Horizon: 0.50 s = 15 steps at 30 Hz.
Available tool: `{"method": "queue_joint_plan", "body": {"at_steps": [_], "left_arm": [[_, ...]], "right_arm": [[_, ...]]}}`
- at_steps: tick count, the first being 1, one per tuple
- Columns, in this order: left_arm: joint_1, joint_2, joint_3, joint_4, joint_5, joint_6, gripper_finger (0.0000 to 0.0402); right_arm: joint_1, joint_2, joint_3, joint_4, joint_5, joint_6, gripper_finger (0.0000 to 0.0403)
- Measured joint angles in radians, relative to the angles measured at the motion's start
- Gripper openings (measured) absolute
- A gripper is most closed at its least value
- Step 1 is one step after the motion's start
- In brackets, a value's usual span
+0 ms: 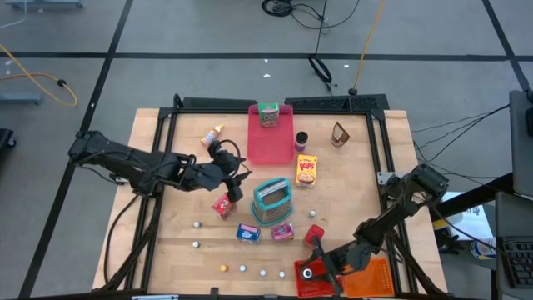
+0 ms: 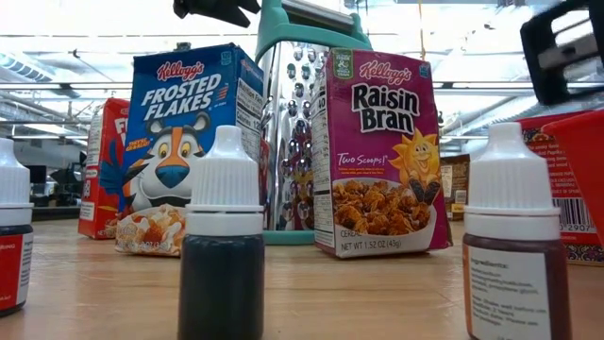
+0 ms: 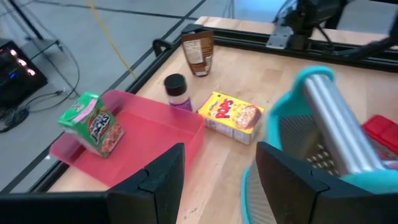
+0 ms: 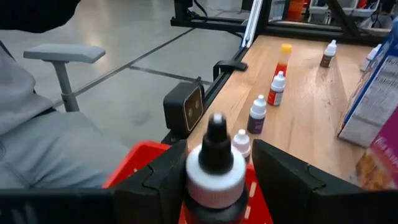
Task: Pick & Place Kitchen Items
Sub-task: Put the big black food coloring bottle into the red bin, then put the yellow cereal box into the pink bin
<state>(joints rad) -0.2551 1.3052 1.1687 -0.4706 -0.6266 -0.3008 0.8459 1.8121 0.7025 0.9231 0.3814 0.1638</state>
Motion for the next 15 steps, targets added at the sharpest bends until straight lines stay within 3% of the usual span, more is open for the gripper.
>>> {"method": "queue_joint_plan", "body": {"at_steps": [15], "left_arm": [[-0.057, 0.000, 0.000, 0.003, -0.003, 0.002, 0.0200]], "right_arm": [[-0.001, -0.287, 0.002, -0.299, 0.072, -0.089, 0.0171]]}}
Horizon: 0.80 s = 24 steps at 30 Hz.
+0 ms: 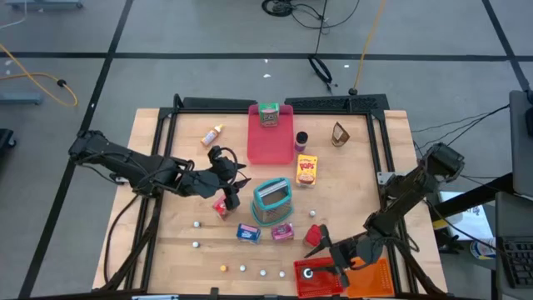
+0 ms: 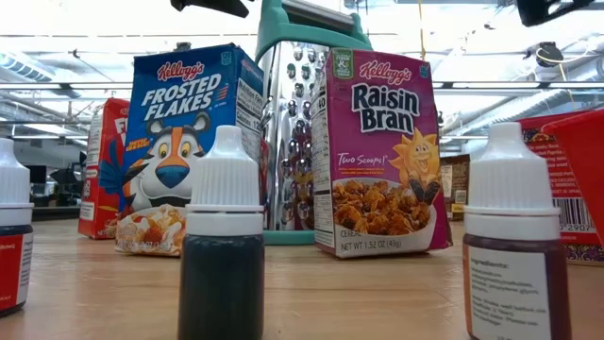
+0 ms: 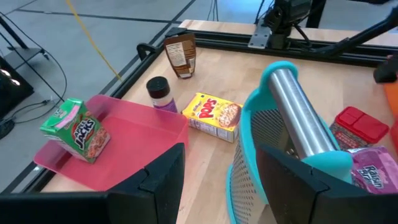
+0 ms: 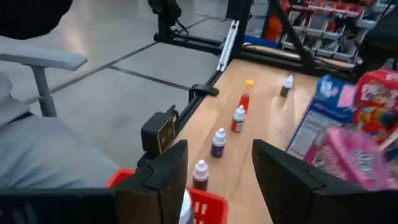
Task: Pick & Place Kitchen Items
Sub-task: Put the yellow cereal box into the pink bin
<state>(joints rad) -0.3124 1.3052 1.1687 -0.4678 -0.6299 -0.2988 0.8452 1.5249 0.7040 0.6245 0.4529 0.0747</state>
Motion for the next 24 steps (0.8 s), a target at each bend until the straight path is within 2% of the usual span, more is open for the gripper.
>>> {"method": "queue_joint_plan", "body": {"at_steps": [4, 11, 15, 18, 24], "left_arm": [[-0.006, 0.000, 0.000, -0.002, 0.000, -0.004, 0.0200], [-0.013, 0.000, 0.000, -0.009, 0.000, -0.018, 0.0200], [-0.013, 0.000, 0.000, -0.008, 0.000, -0.019, 0.0200], [-0.013, 0.000, 0.000, -0.007, -0.001, -0.020, 0.0200], [-0.013, 0.000, 0.000, -0.007, -0.001, -0.021, 0.0200]], "right_arm": [[0.000, -0.081, 0.000, -0.127, 0.053, 0.002, 0.0171], [-0.001, -0.180, 0.000, -0.392, 0.164, 0.163, 0.0176], [-0.007, -0.208, 0.000, -0.475, 0.288, 0.259, 0.0184], [-0.034, -0.230, 0.001, -0.524, 0.340, 0.323, 0.0191], [-0.148, -0.257, 0.002, -0.649, 0.357, 0.526, 0.0201]]}}
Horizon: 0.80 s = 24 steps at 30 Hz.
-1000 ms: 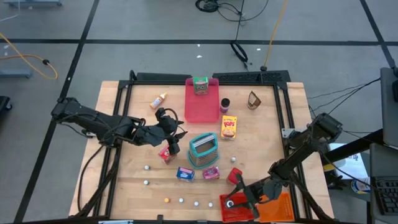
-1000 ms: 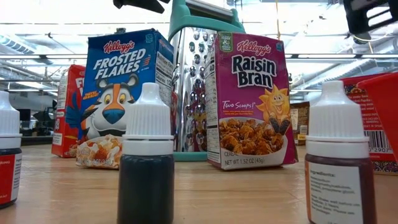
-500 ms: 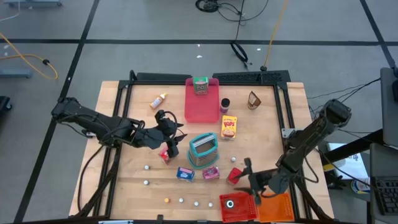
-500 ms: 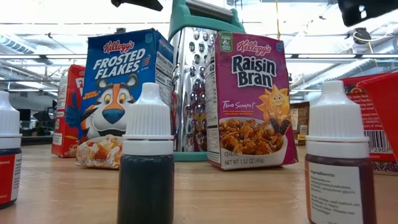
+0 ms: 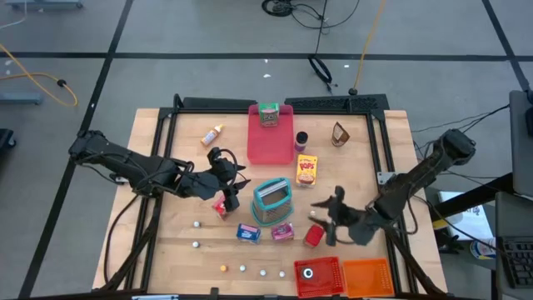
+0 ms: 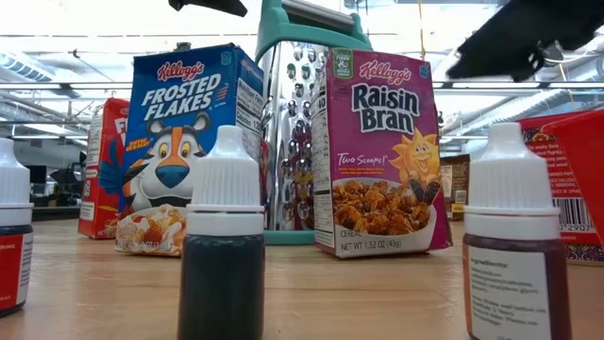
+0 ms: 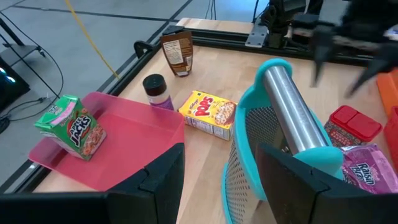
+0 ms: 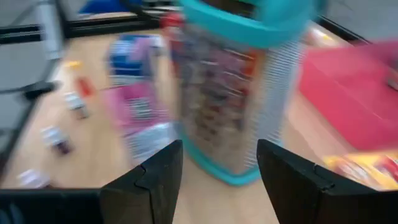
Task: Pick & Place Kitchen Items
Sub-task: Put the yellow cereal box into the pink bin
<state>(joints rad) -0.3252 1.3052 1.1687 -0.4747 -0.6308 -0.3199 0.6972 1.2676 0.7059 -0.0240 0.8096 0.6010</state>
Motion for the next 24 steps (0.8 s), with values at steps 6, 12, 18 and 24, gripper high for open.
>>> {"method": "queue_joint_plan", "body": {"at_steps": [6, 12, 18, 24], "left_arm": [[0.000, 0.000, 0.000, 0.000, 0.000, 0.000, 0.0200], [0.000, 0.000, 0.000, 0.000, 0.000, 0.000, 0.0200], [0.000, 0.000, 0.000, 0.000, 0.000, 0.000, 0.0200], [0.000, 0.000, 0.000, 0.000, 0.000, 0.001, 0.0200]], "right_arm": [[-0.144, 0.000, 0.000, -0.136, -0.050, 0.171, 0.0196], [-0.283, 0.000, 0.000, -0.227, -0.136, 0.230, 0.0195], [-0.420, 0.000, 0.000, -0.273, -0.236, 0.258, 0.0195], [-0.534, 0.000, 0.000, -0.343, -0.239, 0.265, 0.0194]]}}
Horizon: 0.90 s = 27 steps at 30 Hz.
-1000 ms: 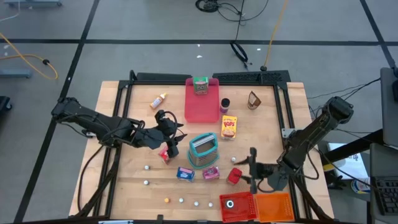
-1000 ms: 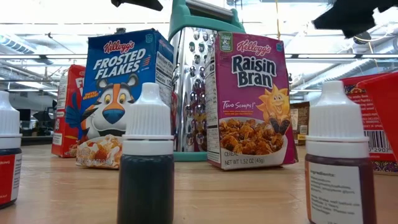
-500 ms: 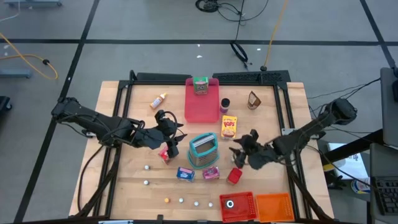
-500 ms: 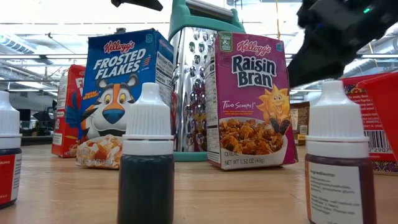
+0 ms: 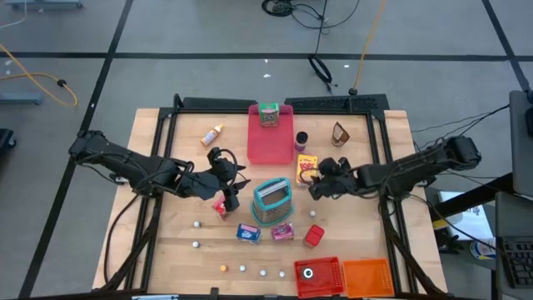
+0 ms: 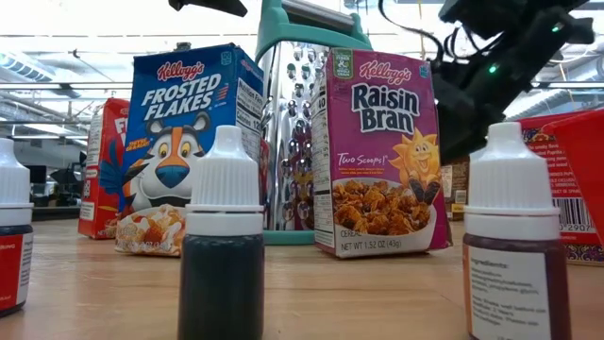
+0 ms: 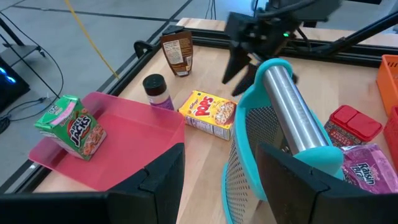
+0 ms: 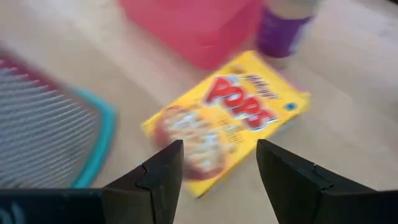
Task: Pick & Place Kitchen Items
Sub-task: Put the yellow cereal box into the pink bin
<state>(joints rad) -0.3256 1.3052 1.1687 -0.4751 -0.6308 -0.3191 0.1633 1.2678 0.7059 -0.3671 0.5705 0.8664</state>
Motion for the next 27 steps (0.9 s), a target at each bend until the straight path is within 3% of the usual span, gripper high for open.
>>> {"method": "queue_joint_plan", "body": {"at_steps": [16, 27], "left_arm": [[0.000, 0.000, 0.000, -0.001, 0.000, 0.000, 0.0200], [0.000, 0.000, 0.000, -0.002, 0.000, 0.001, 0.0200]], "right_arm": [[-0.255, 0.000, -0.006, -0.009, -0.227, 0.015, 0.0194], [-0.376, -0.008, -0.201, 0.299, -0.366, 0.042, 0.0194]]}}
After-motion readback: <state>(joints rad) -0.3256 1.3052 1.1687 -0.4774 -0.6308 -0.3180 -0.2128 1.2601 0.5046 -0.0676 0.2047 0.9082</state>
